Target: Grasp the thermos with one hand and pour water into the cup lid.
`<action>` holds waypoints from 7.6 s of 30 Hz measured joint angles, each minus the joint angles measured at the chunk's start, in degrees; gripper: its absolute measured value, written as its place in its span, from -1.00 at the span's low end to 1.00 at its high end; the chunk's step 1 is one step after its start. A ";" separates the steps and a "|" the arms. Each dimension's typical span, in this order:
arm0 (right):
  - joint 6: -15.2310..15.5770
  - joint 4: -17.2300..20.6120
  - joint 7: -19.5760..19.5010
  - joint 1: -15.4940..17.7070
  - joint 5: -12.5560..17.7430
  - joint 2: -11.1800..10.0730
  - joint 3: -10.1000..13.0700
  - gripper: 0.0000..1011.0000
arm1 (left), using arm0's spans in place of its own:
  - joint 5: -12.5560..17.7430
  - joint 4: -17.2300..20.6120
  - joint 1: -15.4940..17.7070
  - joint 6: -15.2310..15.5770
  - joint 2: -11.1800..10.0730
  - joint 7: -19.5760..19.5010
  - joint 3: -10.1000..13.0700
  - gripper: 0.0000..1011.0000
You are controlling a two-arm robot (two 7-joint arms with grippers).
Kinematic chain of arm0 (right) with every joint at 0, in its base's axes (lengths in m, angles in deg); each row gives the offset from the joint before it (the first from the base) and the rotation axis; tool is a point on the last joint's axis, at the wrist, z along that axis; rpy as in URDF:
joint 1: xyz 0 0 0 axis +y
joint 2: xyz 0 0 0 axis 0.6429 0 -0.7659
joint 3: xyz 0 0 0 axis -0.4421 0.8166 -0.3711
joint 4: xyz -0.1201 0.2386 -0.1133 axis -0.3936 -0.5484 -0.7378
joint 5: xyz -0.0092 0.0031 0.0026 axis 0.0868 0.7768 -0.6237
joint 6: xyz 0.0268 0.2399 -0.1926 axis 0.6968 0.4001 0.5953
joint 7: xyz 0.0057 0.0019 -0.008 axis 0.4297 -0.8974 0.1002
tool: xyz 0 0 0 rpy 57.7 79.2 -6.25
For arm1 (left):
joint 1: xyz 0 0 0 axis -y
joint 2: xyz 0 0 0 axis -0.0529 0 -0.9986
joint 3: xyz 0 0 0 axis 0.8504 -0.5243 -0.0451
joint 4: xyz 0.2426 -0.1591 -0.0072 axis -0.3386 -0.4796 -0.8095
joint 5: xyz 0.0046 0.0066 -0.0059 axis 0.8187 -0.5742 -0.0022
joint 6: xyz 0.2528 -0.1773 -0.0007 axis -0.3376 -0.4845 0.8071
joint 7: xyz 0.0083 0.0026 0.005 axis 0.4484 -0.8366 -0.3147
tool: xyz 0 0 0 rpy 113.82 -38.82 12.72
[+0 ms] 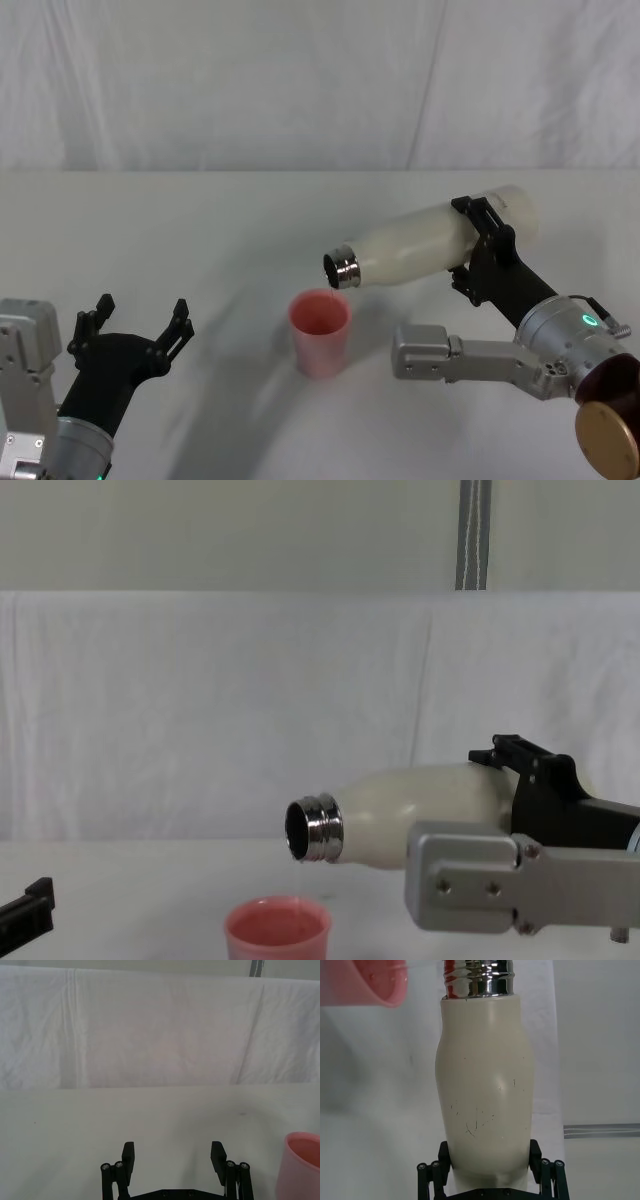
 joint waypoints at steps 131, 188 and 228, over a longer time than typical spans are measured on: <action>-6.11 -4.98 7.73 11.65 76.42 8.53 21.99 0.89 | 0.00 0.00 0.00 0.00 0.00 0.00 0.00 0.98; -6.79 -8.47 8.34 9.74 74.06 9.77 21.06 0.89 | 0.00 0.00 0.00 0.00 0.00 0.00 0.00 0.98; -6.86 -8.39 8.30 9.78 74.12 9.77 21.14 0.98 | 0.00 0.00 0.00 0.00 0.00 0.00 0.00 0.98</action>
